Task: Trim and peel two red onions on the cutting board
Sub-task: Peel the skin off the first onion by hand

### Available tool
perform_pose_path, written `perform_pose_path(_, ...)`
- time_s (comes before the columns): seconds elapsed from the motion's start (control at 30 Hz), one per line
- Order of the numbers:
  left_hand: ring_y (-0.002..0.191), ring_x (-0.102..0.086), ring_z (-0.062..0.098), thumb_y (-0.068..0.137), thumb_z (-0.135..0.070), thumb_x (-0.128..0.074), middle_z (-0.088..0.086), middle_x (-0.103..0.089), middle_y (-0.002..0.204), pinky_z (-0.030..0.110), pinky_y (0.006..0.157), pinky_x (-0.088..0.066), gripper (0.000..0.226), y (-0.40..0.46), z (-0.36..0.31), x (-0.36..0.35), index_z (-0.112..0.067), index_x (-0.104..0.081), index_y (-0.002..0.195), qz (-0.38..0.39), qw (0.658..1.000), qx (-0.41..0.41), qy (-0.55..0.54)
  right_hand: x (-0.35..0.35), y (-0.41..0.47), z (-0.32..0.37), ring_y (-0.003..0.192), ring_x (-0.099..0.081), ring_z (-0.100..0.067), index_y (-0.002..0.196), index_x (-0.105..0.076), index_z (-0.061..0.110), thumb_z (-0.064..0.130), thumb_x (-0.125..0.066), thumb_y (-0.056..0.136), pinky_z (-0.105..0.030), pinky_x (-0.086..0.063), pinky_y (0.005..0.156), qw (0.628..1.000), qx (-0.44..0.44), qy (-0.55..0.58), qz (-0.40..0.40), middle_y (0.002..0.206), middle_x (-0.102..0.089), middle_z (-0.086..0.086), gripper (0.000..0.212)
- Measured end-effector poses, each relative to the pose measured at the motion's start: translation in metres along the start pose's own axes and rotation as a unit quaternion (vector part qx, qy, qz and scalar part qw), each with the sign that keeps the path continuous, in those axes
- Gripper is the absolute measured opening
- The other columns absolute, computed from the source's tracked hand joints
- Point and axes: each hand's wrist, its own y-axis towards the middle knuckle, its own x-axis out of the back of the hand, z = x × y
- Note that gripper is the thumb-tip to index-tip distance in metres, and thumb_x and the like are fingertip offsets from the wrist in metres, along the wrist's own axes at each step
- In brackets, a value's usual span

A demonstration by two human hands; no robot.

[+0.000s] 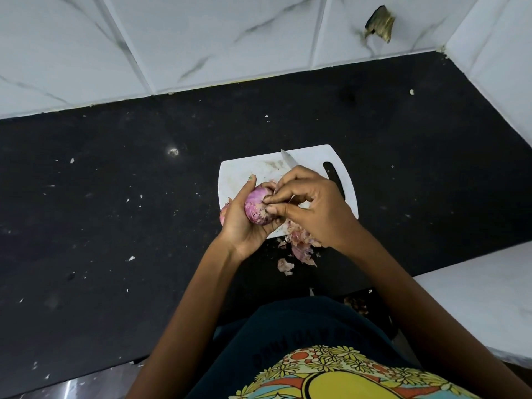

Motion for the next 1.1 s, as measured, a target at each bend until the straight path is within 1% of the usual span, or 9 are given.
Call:
perform_pose_path(0.1, 0.074, -0.068, 0.016, 0.099, -0.042, -0.035, 0.005, -0.068, 0.076, 0.025, 0.063, -0.055, 0.045, 0.0024, 0.0003, 0.0025, -0.013, -0.062, 0.077, -0.008, 1.000, -0.004, 0.006, 0.0003, -0.0014, 0.0001, 0.084, -0.062, -0.011, 0.093, -0.073, 0.006, 0.013, -0.075, 0.078, -0.019, -0.051, 0.072, 1.000, -0.005, -0.016, 0.002, 0.091, -0.061, -0.002, 0.017)
perform_pose_path(0.23, 0.069, -0.068, 0.017, 0.100, -0.041, -0.036, 0.007, -0.066, 0.073, 0.026, 0.060, -0.057, 0.043, 0.0044, 0.0001, 0.0022, -0.008, -0.058, 0.082, -0.023, 0.999, -0.013, 0.032, -0.0018, -0.0029, 0.0022, 0.079, -0.061, -0.014, 0.091, -0.069, 0.010, 0.024, -0.080, 0.066, -0.037, -0.055, 0.067, 0.998, -0.005, -0.065, 0.013, 0.091, -0.057, 0.001, 0.031)
perform_pose_path(0.47, 0.088, -0.068, 0.025, 0.097, -0.041, -0.043, 0.013, -0.068, 0.088, 0.035, 0.074, -0.057, 0.042, 0.0073, -0.0002, 0.0033, -0.009, -0.063, 0.080, -0.050, 0.996, -0.009, 0.074, 0.0024, 0.0011, -0.0002, 0.071, -0.061, -0.017, 0.081, -0.065, 0.004, 0.012, -0.075, 0.064, -0.041, -0.056, 0.062, 0.999, -0.030, -0.022, 0.018, 0.086, -0.058, -0.005, 0.022)
perform_pose_path(0.67, 0.082, -0.066, 0.021, 0.099, -0.044, -0.036, 0.012, -0.065, 0.089, 0.025, 0.059, -0.057, 0.045, 0.0064, -0.0001, 0.0012, -0.010, -0.060, 0.080, -0.074, 0.994, 0.007, 0.084, 0.0061, 0.0014, -0.0052, 0.076, -0.064, -0.018, 0.081, -0.070, 0.002, 0.006, -0.074, 0.073, -0.042, -0.057, 0.065, 0.998, -0.053, 0.010, 0.013, 0.086, -0.062, -0.005, 0.011)
perform_pose_path(0.77, 0.094, -0.066, 0.029, 0.097, -0.047, -0.040, 0.018, -0.066, 0.105, 0.036, 0.070, -0.059, 0.050, 0.0083, -0.0005, -0.0003, -0.002, -0.060, 0.098, -0.108, 0.993, 0.008, 0.048, 0.0045, 0.0010, -0.0019, 0.079, -0.062, -0.014, 0.089, -0.066, 0.007, 0.020, -0.085, 0.067, -0.034, -0.057, 0.068, 0.997, -0.063, -0.027, 0.031, 0.091, -0.060, -0.002, 0.032)
perform_pose_path(0.83, 0.095, -0.065, 0.032, 0.095, -0.050, -0.045, 0.021, -0.063, 0.116, 0.040, 0.068, -0.060, 0.058, 0.0089, 0.0008, -0.0033, 0.002, -0.055, 0.118, -0.140, 0.990, -0.001, 0.032, -0.0006, 0.0014, -0.0004, 0.078, -0.060, -0.013, 0.089, -0.060, 0.010, 0.027, -0.086, 0.064, -0.033, -0.054, 0.067, 0.993, -0.048, -0.107, 0.027, 0.091, -0.057, 0.001, 0.040)
perform_pose_path(0.93, 0.087, -0.065, 0.027, 0.096, -0.051, -0.041, 0.019, -0.063, 0.108, 0.035, 0.068, -0.057, 0.055, 0.0094, 0.0034, -0.0056, -0.001, -0.058, 0.114, -0.162, 0.984, 0.000, 0.072, -0.0032, 0.0032, 0.0014, 0.075, -0.059, -0.014, 0.085, -0.058, 0.009, 0.020, -0.081, 0.064, -0.034, -0.052, 0.065, 0.988, -0.034, -0.148, 0.008, 0.087, -0.057, 0.001, 0.033)
perform_pose_path(1.03, 0.104, -0.064, 0.035, 0.097, -0.051, -0.039, 0.025, -0.063, 0.117, 0.040, 0.081, -0.055, 0.062, 0.0100, 0.0029, -0.0031, 0.005, -0.059, 0.116, -0.168, 0.982, 0.000, 0.091, 0.0015, 0.0046, -0.0014, 0.073, -0.062, -0.013, 0.083, -0.064, 0.005, 0.008, -0.076, 0.067, -0.034, -0.055, 0.065, 0.995, -0.061, -0.083, 0.018, 0.084, -0.060, 0.000, 0.020)
perform_pose_path(1.1, 0.091, -0.067, 0.029, 0.097, -0.052, -0.038, 0.022, -0.066, 0.111, 0.034, 0.073, -0.056, 0.060, 0.0086, 0.0026, -0.0032, 0.002, -0.061, 0.106, -0.164, 0.981, 0.002, 0.105, 0.0047, 0.0048, -0.0061, 0.073, -0.063, -0.014, 0.080, -0.066, 0.004, 0.006, -0.071, 0.071, -0.034, -0.056, 0.064, 0.997, -0.063, -0.044, 0.016, 0.083, -0.061, -0.002, 0.010)
